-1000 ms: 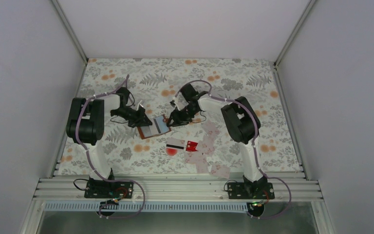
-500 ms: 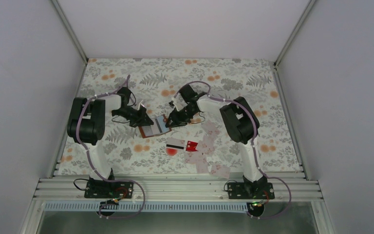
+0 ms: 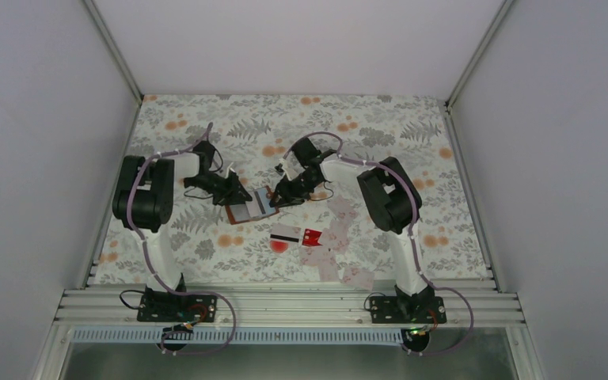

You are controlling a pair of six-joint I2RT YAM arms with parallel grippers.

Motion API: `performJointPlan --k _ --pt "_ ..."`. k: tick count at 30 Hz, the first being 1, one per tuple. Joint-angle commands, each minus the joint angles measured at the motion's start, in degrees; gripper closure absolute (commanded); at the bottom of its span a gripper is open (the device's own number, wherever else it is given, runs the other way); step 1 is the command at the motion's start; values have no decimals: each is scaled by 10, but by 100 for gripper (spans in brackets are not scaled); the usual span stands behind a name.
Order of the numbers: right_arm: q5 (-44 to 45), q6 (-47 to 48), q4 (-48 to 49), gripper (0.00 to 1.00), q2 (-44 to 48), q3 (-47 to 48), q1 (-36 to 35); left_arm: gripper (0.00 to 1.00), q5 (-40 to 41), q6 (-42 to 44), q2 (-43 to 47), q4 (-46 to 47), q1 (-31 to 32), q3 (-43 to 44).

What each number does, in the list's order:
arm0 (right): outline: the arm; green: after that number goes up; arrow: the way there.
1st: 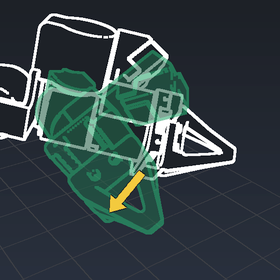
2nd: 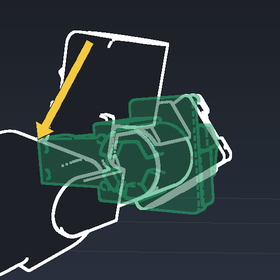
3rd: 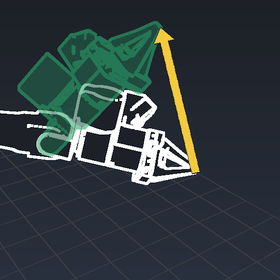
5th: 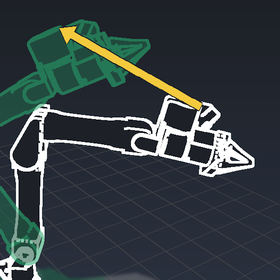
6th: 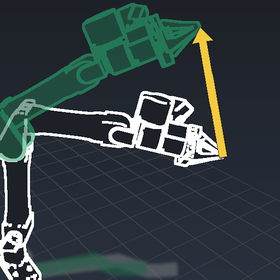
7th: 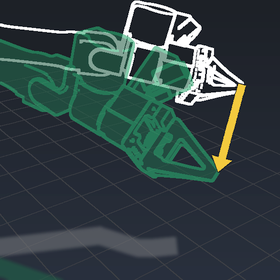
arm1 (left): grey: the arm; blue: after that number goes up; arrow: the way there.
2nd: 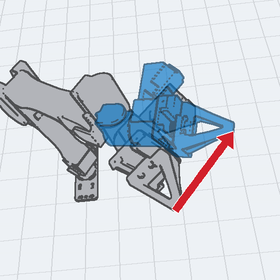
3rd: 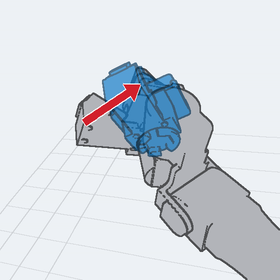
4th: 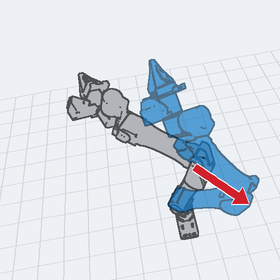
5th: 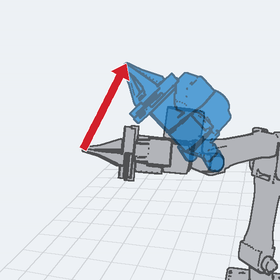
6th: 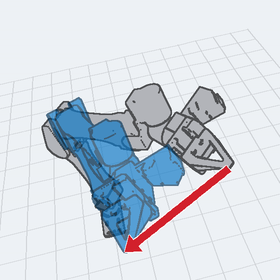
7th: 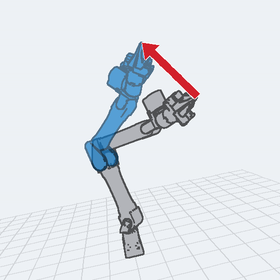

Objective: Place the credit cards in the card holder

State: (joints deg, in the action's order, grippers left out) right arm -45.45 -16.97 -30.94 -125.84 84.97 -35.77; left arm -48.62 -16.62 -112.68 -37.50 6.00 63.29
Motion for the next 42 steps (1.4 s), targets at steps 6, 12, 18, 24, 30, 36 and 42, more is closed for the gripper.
performJointPlan --k 6,12,18,24,30,36,42 --pt "-4 -3 12 67 -17 -2 -11 75 51 -30 -13 24 25 3" --pt "-5 -5 16 67 -17 -1 -11 73 92 -71 -5 1 53 20" --pt "-7 -7 21 67 -15 -3 -11 62 139 -117 2 -18 71 32" --pt "-9 -7 25 67 -15 -4 -11 57 159 -157 -2 -24 92 49" --pt "-13 -9 38 68 -9 -13 -11 50 190 -184 -7 -47 106 76" --pt "-19 -13 58 68 -5 -25 -11 48 212 -210 -13 -55 119 89" --pt "-31 -20 78 69 5 -33 -11 48 227 -241 -26 -62 129 99"
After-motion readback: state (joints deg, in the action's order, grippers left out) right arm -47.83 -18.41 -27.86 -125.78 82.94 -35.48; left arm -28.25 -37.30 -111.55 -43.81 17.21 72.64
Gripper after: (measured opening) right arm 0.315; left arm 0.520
